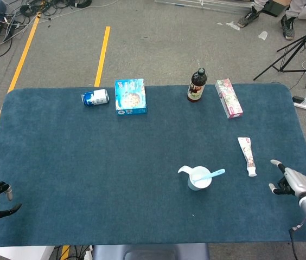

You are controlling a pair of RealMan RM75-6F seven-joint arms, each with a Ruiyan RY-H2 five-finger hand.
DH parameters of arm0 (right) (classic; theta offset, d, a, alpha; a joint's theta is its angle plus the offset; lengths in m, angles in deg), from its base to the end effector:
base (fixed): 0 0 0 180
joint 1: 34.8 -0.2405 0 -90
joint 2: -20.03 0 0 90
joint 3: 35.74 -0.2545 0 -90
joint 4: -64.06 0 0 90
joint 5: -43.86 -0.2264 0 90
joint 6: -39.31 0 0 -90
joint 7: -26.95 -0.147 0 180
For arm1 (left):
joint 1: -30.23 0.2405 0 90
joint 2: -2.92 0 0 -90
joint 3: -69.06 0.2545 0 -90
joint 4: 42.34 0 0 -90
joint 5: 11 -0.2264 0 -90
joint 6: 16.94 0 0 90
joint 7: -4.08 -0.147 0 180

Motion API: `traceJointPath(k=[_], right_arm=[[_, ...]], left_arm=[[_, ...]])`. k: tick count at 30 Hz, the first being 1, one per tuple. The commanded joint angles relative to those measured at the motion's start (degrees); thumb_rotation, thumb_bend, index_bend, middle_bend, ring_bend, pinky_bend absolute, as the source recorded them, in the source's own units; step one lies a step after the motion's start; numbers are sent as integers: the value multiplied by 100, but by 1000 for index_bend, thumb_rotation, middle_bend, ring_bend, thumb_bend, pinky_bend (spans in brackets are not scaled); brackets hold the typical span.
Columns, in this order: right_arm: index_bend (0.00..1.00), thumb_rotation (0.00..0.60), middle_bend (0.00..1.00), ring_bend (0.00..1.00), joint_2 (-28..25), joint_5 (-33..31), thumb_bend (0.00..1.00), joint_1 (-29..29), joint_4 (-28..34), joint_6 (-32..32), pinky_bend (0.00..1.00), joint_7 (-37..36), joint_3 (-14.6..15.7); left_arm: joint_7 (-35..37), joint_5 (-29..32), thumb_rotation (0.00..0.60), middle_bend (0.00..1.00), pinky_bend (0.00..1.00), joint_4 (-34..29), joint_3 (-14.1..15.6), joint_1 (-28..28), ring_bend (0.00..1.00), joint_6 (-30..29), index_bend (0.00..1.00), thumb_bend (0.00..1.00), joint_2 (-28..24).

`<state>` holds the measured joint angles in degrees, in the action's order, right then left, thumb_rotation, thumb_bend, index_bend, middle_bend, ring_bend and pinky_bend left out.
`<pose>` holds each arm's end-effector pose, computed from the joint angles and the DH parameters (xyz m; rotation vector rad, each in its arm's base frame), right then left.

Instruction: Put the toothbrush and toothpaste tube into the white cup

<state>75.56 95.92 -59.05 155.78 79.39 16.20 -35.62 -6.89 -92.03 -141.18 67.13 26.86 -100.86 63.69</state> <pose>-0.3728 -0.2490 0.1309 1.2574 -1.6127 0.4501 -0.3158 0.1713 0.1503 -1.3754 -0.8823 -0.7171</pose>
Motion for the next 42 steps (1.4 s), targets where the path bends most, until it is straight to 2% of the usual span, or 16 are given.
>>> traceJointPath(k=[1, 10, 24, 32, 42], right_arm=[[79, 600, 1000, 1000, 167, 15, 330, -51, -167, -168, 1000, -61, -58], [79, 600, 1000, 1000, 487, 72, 330, -157, -410, -525, 1000, -89, -120], [79, 600, 1000, 1000, 858, 342, 330, -322, -418, -855, 1000, -136, -210], [79, 600, 1000, 1000, 879, 585, 331, -278, -302, -802, 1000, -343, -318], [79, 600, 1000, 1000, 755, 1275, 331, -132, -106, -689, 1000, -943, -506]], left_arm=[[4, 0, 600, 544, 409, 1, -1, 1, 437, -3, 659, 2, -2], [34, -3, 600, 544, 409, -7, -3, 5, 437, -11, 659, 2, -14], [59, -17, 600, 544, 409, -16, -5, 10, 437, -30, 659, 2, -26], [66, -24, 600, 544, 409, -18, -4, 9, 437, -30, 659, 2, -31], [59, -10, 600, 544, 409, -11, -6, 7, 437, -20, 659, 2, -27]])
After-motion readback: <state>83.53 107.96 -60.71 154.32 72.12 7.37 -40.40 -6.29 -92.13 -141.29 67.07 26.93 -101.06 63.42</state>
